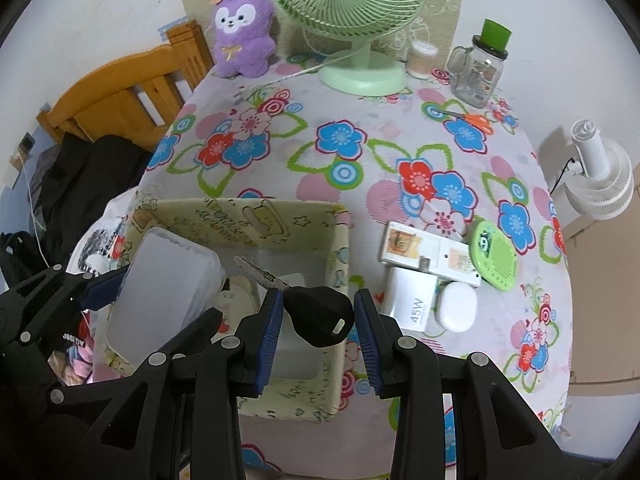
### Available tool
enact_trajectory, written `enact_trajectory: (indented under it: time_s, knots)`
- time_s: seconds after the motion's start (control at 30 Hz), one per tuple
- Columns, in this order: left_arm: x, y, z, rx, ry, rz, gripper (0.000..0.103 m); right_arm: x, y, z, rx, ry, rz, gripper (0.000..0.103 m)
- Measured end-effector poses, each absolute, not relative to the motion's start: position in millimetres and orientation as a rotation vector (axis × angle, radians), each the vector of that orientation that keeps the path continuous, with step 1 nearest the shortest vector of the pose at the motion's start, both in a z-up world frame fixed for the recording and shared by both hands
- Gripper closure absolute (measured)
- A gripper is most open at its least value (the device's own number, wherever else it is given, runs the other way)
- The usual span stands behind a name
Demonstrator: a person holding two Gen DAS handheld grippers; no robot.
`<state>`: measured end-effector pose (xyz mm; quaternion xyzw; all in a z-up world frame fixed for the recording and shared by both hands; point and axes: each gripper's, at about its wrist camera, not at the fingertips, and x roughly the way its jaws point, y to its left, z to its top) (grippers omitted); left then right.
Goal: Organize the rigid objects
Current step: 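Carry the plastic case with the left gripper while the right gripper carries the key toward the yellow box, then open the left gripper over the yellow box while the right gripper releases the key inside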
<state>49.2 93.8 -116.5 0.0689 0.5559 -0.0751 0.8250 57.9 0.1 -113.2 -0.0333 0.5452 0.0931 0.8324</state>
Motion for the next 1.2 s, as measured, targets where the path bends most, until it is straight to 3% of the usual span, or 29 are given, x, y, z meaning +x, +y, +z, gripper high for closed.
enact_trajectory:
  time_s: [0.77,1.03,1.2]
  knots:
    - [45.3,120.5,-153.0,0.243,1.247,-0.129,0.040,52.0,31.1,-148.3,-0.115,1.283,0.197,0.063]
    - [41.1,114.6,-152.8,0.260,1.247,-0.153,0.015,44.6,22.9,-151.5,-0.069,1.311,0.173,0.062]
    - [35.4,109.6,-150.8,0.295,1.233,-0.143,0.014,39.4,19.6,-150.9,-0.040,1.313,0.187,0.049]
